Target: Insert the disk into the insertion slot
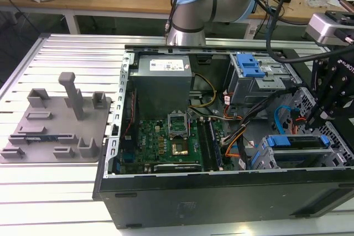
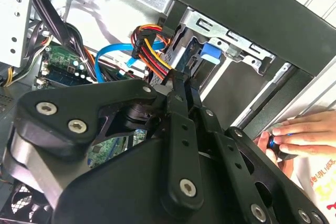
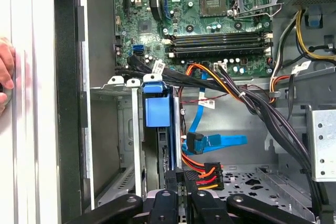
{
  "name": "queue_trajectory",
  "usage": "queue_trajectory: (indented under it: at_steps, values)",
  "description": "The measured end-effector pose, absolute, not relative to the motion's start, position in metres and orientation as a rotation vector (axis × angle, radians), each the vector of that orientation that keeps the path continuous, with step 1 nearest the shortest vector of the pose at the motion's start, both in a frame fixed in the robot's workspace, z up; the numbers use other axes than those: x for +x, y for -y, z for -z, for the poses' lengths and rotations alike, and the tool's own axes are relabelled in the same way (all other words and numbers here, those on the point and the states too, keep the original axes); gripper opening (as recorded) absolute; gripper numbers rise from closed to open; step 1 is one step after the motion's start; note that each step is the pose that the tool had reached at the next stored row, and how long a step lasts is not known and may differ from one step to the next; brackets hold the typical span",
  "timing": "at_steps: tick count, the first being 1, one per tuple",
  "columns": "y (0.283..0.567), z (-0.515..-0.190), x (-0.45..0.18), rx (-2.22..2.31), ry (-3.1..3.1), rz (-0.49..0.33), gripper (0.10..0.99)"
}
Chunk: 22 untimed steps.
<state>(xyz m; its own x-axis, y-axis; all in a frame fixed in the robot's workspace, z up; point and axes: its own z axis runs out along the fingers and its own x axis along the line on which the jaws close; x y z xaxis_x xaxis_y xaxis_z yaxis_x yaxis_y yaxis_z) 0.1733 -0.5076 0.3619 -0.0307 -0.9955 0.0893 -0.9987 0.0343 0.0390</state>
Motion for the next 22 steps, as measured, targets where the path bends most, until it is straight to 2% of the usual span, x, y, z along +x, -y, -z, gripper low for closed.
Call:
queue_trajectory:
  at_steps: [22]
  values:
    - [0.5127, -0.3586, 0.1743, 2.121, 2.191, -0.052, 0.165]
